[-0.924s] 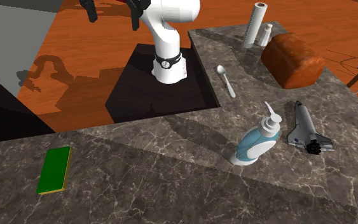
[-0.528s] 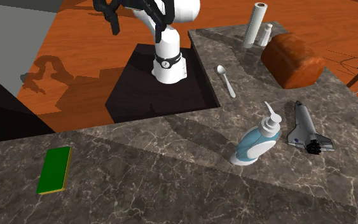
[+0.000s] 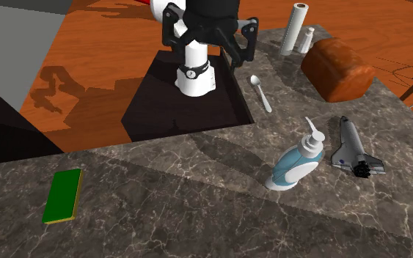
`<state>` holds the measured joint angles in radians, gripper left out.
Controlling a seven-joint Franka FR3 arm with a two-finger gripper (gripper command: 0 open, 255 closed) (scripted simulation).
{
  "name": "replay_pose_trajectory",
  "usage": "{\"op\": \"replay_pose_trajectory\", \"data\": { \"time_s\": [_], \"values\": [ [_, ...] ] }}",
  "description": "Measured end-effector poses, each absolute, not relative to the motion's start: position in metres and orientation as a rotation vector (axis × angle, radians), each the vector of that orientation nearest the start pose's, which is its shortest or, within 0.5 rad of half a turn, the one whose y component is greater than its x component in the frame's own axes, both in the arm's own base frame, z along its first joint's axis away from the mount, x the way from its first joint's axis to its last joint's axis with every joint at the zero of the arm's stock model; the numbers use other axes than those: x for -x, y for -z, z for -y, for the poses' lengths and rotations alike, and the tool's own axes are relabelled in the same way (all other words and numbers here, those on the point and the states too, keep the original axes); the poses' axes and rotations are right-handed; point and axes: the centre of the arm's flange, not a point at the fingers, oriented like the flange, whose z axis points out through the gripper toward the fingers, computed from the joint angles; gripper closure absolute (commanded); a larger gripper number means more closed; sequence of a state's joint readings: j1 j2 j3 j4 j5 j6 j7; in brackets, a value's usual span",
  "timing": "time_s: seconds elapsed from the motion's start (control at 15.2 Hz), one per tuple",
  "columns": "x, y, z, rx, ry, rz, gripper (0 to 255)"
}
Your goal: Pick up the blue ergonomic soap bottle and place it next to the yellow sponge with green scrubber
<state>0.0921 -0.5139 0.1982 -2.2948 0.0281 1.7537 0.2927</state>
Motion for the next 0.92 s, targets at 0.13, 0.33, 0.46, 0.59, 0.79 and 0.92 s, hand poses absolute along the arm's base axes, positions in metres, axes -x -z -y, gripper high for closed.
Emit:
{"op": "replay_pose_trajectory", "data": {
  "time_s": [0.13, 0.33, 0.46, 0.59, 0.79, 0.92],
  "values": [
    [-0.384, -0.529, -0.147, 3.215, -0.045, -0.057, 0],
    [-0.392, -0.516, -0.187, 3.212, -0.077, -0.058, 0],
    [-0.399, -0.508, -0.210, 3.210, -0.099, -0.059, 0],
    [-0.408, -0.500, -0.237, 3.207, -0.120, -0.061, 0],
    [-0.419, -0.484, -0.272, 3.202, -0.151, -0.063, 0],
    [-0.427, -0.477, -0.298, 3.199, -0.173, -0.064, 0]
  ]
}}
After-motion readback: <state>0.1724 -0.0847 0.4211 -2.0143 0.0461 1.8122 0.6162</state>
